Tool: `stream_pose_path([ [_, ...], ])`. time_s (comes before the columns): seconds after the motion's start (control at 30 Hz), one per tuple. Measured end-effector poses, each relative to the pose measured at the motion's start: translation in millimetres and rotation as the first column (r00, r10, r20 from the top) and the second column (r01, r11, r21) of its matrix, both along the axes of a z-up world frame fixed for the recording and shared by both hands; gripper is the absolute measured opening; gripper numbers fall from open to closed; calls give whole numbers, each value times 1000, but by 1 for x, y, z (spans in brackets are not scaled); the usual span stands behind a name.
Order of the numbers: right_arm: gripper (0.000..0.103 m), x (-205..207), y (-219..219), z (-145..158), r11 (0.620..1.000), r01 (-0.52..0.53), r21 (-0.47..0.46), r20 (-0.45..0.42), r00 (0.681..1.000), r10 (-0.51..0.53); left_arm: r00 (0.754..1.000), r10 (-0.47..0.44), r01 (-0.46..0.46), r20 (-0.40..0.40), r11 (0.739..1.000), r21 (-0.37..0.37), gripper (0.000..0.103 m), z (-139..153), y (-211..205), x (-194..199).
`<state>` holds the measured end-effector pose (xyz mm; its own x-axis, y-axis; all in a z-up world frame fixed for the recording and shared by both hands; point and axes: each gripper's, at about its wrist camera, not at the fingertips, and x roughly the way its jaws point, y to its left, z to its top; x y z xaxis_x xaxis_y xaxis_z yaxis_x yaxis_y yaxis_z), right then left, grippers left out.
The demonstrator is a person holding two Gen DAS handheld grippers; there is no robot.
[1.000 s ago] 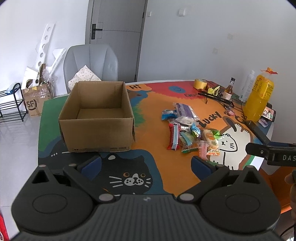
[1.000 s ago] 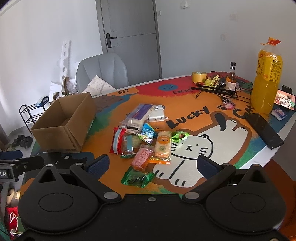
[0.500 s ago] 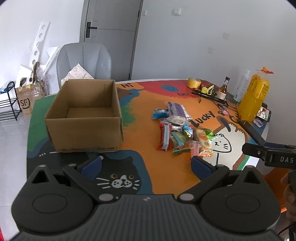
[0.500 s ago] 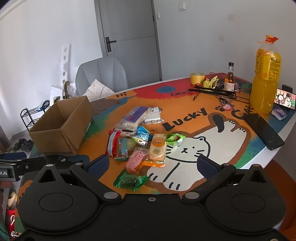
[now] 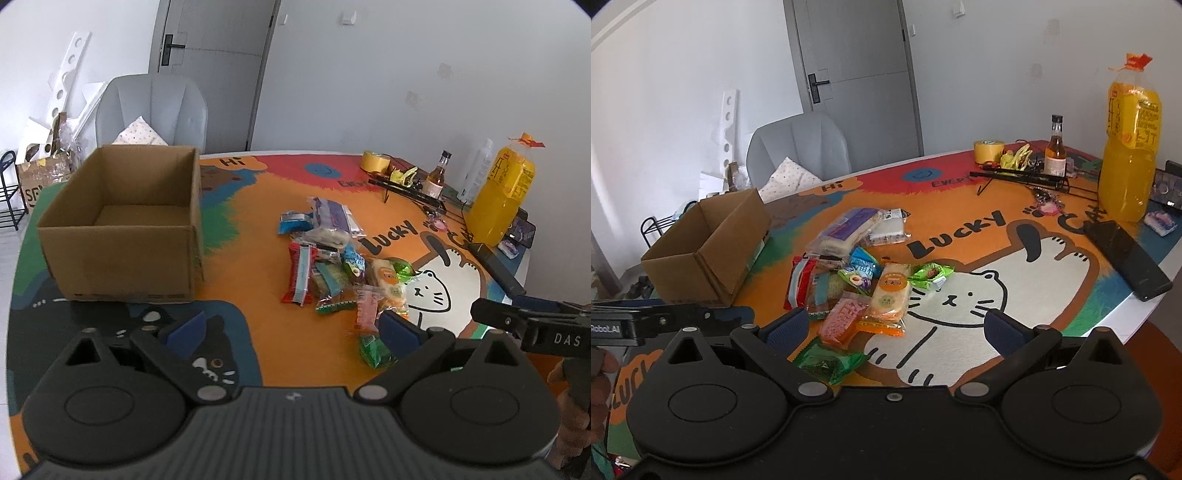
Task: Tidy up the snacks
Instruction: 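Grasp the green candy pack with the left gripper while the right gripper approaches the bread pastry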
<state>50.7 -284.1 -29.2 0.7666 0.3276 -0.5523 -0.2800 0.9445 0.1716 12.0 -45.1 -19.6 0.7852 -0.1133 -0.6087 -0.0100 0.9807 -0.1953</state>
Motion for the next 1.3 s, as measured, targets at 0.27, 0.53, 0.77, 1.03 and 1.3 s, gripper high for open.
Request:
stream_pose_path([
  [0.27, 96, 16, -12, -18, 1000, -13, 10, -30, 999, 13, 999, -17, 17, -36, 1000, -18, 93, -19, -19, 20],
  [0.53, 79, 35, -22, -36, 998, -42, 49, -89, 995, 47, 996, -42, 40, -74, 999, -22, 81, -38, -41, 37],
  [0.77, 73, 47, -24, -48, 995, -71, 63, -124, 989, 78, 994, -55, 50, -97, 997, -52, 75, -48, -56, 47],
  [1.03, 59, 58, -26, -57, 992, -88, 94, -146, 984, 101, 987, -86, 80, -136, 995, -52, 75, -63, -74, 57],
  [1.3, 57, 69, -19, -63, 989, -92, 120, -166, 980, 111, 981, -109, 105, -160, 994, -32, 40, -72, -78, 67],
])
